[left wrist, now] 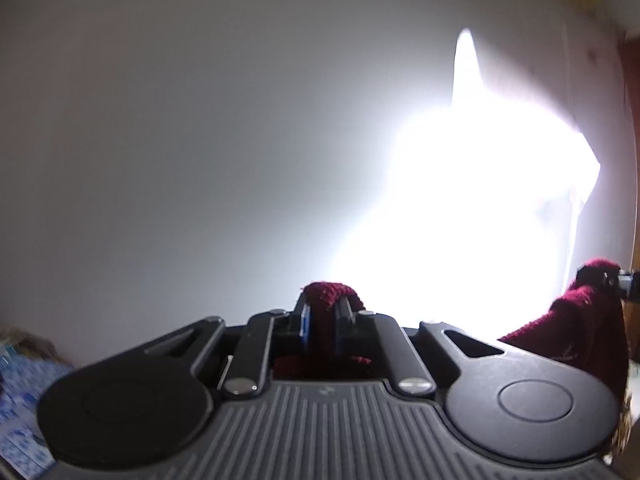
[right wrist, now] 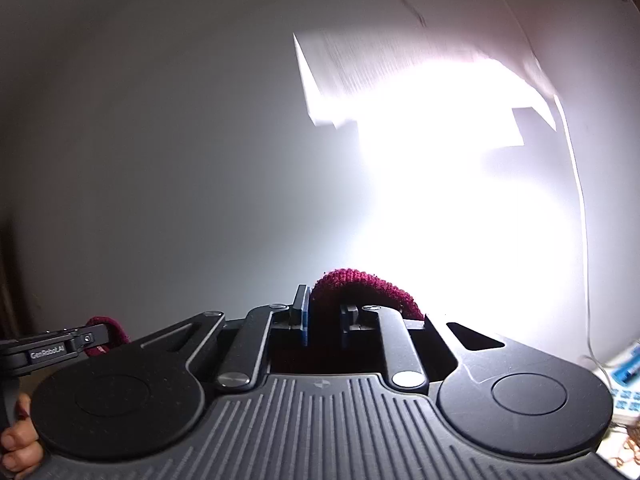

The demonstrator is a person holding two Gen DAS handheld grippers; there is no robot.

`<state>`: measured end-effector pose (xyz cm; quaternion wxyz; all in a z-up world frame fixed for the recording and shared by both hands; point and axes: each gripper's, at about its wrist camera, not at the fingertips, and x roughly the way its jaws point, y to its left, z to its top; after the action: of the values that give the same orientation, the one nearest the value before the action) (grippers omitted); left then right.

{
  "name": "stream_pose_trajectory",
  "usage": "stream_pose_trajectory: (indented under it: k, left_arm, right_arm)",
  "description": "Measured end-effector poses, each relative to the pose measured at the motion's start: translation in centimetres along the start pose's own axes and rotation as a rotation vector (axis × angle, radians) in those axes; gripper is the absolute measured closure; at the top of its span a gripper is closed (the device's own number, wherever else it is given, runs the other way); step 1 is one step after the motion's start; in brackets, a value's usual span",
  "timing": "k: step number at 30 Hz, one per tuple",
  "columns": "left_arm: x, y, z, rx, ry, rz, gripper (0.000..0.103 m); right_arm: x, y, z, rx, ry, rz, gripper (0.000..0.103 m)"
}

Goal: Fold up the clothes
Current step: 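Lift the red sweater high with both grippers to shake it out, then lay the red sweater flat on the table and open both grippers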

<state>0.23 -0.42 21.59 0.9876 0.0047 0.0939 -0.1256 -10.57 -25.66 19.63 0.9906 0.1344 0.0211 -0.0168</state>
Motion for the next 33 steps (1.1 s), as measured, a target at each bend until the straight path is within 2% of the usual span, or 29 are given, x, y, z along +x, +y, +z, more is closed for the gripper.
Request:
stream_pose_trajectory:
  k: [3, 4, 6, 7, 8, 10, 12, 13, 14, 16, 17, 18, 19, 20, 23, 26, 27, 28, 30, 33]
  left_arm:
    - [8.1, 0.1, -3.4, 0.03, 0.141, -0.013, 0.094]
    - [10.8, 0.2, -4.6, 0.04, 0.189, -0.017, 0.089]
    - [15.8, 0.1, -7.8, 0.075, 0.301, -0.018, 0.083]
    - [18.3, 0.1, -9.5, 0.094, 0.358, -0.018, 0.082]
    - [20.4, 0.2, -11.5, 0.113, 0.419, -0.021, 0.08]
    - [22.4, 1.0, -15.1, 0.128, 0.527, -0.032, 0.08]
    - [22.7, 2.6, -18.5, 0.12, 0.614, -0.054, 0.081]
    - [22.2, 3.5, -19.8, 0.115, 0.64, -0.07, 0.08]
    - [21.2, 4.3, -20.5, 0.107, 0.653, -0.085, 0.078]
    - [18.7, 5.9, -21.5, 0.08, 0.664, -0.105, 0.066]
    - [17.2, 6.8, -21.9, 0.057, 0.661, -0.107, 0.063]
    - [15.1, 7.8, -22.1, 0.031, 0.659, -0.103, 0.056]
    - [13.0, 9.0, -22.6, 0.002, 0.663, -0.095, 0.046]
    - [10.9, 10.3, -23.4, -0.033, 0.677, -0.088, 0.042]
    - [5.6, 12.5, -25.8, -0.14, 0.756, -0.085, 0.04]
    - [1.7, 11.2, -27.5, -0.166, 0.813, -0.107, 0.038]
    - [0.7, 10.4, -27.9, -0.148, 0.817, -0.106, 0.034]
    - [-0.1, 9.4, -28.2, -0.122, 0.815, -0.102, 0.026]
    - [-1.1, 7.5, -28.7, -0.108, 0.818, -0.104, 0.018]
    - [-2.5, 5.5, -29.4, -0.096, 0.81, -0.087, 0.019]
  right_arm:
    - [5.4, -1.8, -3.0, -0.005, 0.087, -0.108, 0.088]
    - [7.1, -2.6, -4.0, 0.001, 0.121, -0.144, 0.088]
    - [11.5, -4.3, -6.9, -0.008, 0.234, -0.201, 0.087]
    - [13.4, -5.2, -8.6, -0.014, 0.298, -0.225, 0.084]
    - [14.9, -6.1, -10.4, -0.014, 0.375, -0.246, 0.077]
    - [16.9, -7.8, -14.0, -0.001, 0.541, -0.284, 0.075]
    - [15.5, -9.0, -16.5, 0.042, 0.593, -0.3, 0.073]
    - [14.3, -9.3, -17.2, 0.059, 0.599, -0.298, 0.064]
    - [13.1, -9.6, -17.9, 0.072, 0.608, -0.298, 0.062]
    - [10.7, -10.7, -18.9, 0.088, 0.629, -0.298, 0.062]
    - [9.5, -11.2, -19.3, 0.083, 0.639, -0.295, 0.059]
    - [8.3, -11.4, -19.8, 0.07, 0.651, -0.293, 0.055]
    - [7.1, -11.7, -20.2, 0.053, 0.662, -0.297, 0.044]
    - [5.7, -12.0, -20.8, 0.031, 0.674, -0.309, 0.038]
    - [1.2, -12.4, -23.2, -0.036, 0.749, -0.33, 0.037]
    - [-1.9, -12.1, -24.8, -0.107, 0.81, -0.309, 0.037]
    - [-2.6, -11.9, -25.2, -0.132, 0.823, -0.295, 0.037]
    - [-3.4, -11.7, -25.6, -0.157, 0.836, -0.281, 0.037]
    - [-4.6, -11.3, -26.0, -0.201, 0.84, -0.254, 0.037]
    - [-5.7, -11.0, -26.3, -0.23, 0.808, -0.222, 0.037]
